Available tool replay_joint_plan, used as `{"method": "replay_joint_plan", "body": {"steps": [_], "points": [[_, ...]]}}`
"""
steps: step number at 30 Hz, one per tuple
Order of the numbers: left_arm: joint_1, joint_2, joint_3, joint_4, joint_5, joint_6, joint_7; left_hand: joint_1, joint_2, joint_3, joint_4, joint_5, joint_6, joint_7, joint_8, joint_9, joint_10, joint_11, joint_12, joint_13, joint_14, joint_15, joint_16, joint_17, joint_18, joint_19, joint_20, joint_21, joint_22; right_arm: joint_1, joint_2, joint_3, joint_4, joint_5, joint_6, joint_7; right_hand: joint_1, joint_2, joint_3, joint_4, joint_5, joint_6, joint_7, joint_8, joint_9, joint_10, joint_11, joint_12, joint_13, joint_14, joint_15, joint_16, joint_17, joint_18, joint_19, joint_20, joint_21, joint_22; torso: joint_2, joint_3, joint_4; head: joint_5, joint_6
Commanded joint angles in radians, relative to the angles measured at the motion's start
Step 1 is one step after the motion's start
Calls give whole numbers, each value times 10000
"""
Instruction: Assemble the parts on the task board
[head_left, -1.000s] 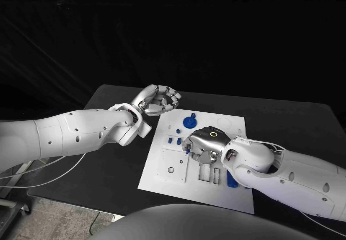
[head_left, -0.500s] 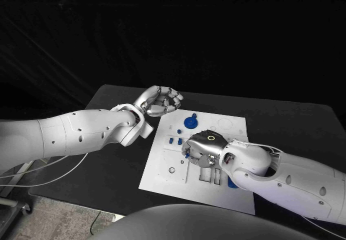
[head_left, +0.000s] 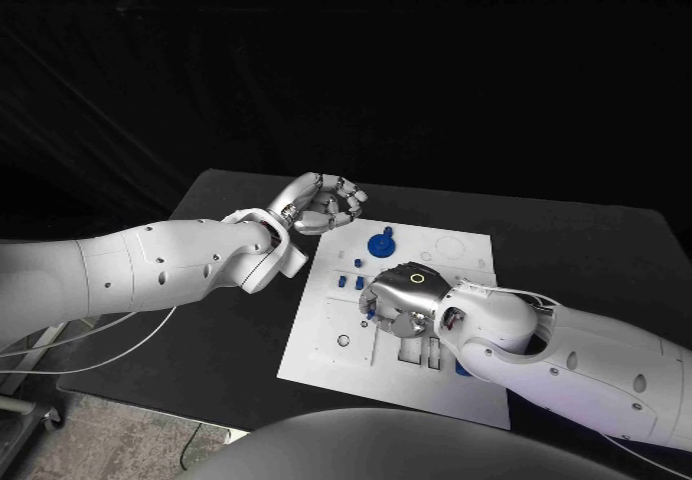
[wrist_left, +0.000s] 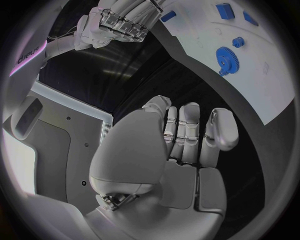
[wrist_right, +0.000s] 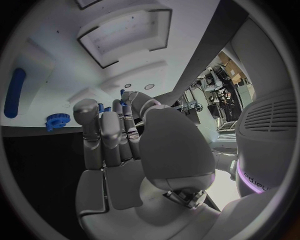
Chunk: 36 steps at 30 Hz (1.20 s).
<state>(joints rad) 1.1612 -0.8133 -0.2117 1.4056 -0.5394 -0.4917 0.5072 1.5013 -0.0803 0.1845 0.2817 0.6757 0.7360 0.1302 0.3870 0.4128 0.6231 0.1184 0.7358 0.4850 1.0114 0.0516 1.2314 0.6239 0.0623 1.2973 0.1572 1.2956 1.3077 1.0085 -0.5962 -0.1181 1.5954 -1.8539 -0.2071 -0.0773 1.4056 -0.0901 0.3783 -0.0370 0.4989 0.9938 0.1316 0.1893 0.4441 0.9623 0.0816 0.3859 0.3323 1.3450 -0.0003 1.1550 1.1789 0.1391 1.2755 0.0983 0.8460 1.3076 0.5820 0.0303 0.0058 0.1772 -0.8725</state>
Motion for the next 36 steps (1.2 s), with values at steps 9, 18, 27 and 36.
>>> {"method": "replay_joint_plan", "body": {"steps": [9, 18, 27, 36], "points": [[-8, 52, 6, -14, -23, 221, -22, 197, 16, 47, -51, 50, -11, 75, 80, -28, 98, 12, -34, -42, -94, -8, -67, -32, 145, -73, 20, -34, 1609, -23, 60, 1, 13, -71, 283, -4, 64, -14, 0, -60, -6, 63, 3, -54, 4, 81, -24, 35, 7, 10, 21, -41, -42, -52, -10, 47, -33, 880, 0, 1, 1, 1, -2], [-12, 69, 5, -39, -23, 262, -32, 200, -1, 38, -50, 49, -17, 78, 81, -32, 96, 16, -37, -49, -102, -6, -72, -46, 148, -83, 21, -43, 1606, -54, 161, -1, -69, -59, 329, -11, 65, -16, -1, -63, -21, 55, 8, -63, 2, 83, -23, 35, 6, -5, 21, -59, -59, -45, -27, 46, -66, 872, 3, 2, 3, -6, -2], [-21, 87, 4, -67, -23, 295, -63, 242, -19, 35, -62, 64, -25, 78, 87, -42, 97, 18, -41, -67, -102, -4, -72, -50, 147, -83, 23, -40, 1607, -132, 236, -1, -184, -56, 337, -13, 62, -12, -4, -62, -50, 51, 12, -70, 1, 85, -21, 36, 4, -25, 22, -85, -83, -40, -44, 47, -93, 864, 4, 1, 2, -13, -2], [-40, 97, 3, -93, -23, 319, -71, 268, -24, 37, -70, 70, -26, 80, 91, -46, 99, 19, -43, -76, -105, -4, -73, -56, 147, -82, 23, -37, 1608, -183, 243, -1, -163, 4, 320, -8, 70, -10, -1, -70, -65, 47, 11, -79, -1, 81, -20, 33, 0, -49, 22, -113, -109, -30, -74, 47, -149, 850, 0, 1, 4, -27, -2]]}}
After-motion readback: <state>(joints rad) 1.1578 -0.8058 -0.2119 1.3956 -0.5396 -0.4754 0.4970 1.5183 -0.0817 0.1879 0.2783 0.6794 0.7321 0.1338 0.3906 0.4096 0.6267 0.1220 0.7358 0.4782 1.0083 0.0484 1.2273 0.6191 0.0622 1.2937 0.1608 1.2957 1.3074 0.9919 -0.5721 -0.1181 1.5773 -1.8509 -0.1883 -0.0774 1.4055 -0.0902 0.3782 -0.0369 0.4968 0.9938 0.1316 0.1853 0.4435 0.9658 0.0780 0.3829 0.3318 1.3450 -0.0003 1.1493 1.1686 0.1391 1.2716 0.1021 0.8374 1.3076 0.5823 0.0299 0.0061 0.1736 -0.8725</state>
